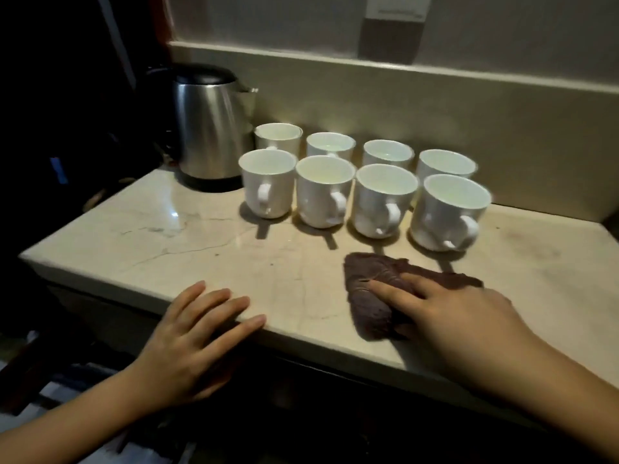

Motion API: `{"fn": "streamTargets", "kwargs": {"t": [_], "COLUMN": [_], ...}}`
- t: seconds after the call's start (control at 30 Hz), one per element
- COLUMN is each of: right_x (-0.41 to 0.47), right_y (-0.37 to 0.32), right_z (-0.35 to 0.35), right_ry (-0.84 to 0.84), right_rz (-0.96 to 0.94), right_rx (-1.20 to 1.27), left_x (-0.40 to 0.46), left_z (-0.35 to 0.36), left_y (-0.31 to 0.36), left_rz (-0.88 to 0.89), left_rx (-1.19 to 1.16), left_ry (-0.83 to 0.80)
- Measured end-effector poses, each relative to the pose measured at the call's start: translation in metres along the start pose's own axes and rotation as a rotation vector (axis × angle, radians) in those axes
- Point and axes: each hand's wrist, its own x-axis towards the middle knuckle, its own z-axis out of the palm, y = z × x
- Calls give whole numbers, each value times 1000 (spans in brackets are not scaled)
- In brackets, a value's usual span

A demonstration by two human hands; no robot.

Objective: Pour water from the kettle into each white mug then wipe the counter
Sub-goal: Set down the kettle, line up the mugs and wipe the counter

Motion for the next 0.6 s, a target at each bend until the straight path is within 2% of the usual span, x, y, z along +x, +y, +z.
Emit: {"fn": "streamTargets", "kwargs": {"t": [0.1, 0.17, 0.27, 0.4, 0.47, 0.53, 0.6], "right_x": [-79, -116, -124, -86, -56, -14, 33], "right_y": [73, 115, 121, 52, 6, -36, -71], "right_z": [12, 14, 1, -22, -35, -44, -40], "right_ry": [-80, -94, -184, -269, -144, -221, -77], "right_rz": [316, 434, 396, 333, 186, 44, -40], "right_rx": [4, 31, -91, -83, -108, -67, -13], "left_x": [-10, -14, -17, -13, -9, -5, -6], "left_z": [15, 26, 30, 16, 4, -7, -15], "left_y": [-9, -10, -13, -15, -15, -14, -10], "left_rz": [12, 1, 13, -7, -60, -78, -90], "left_rx": [-20, -23, -35, -38, -13, 0, 9], "left_ry": [41, 53, 60, 58, 64, 70, 76]}}
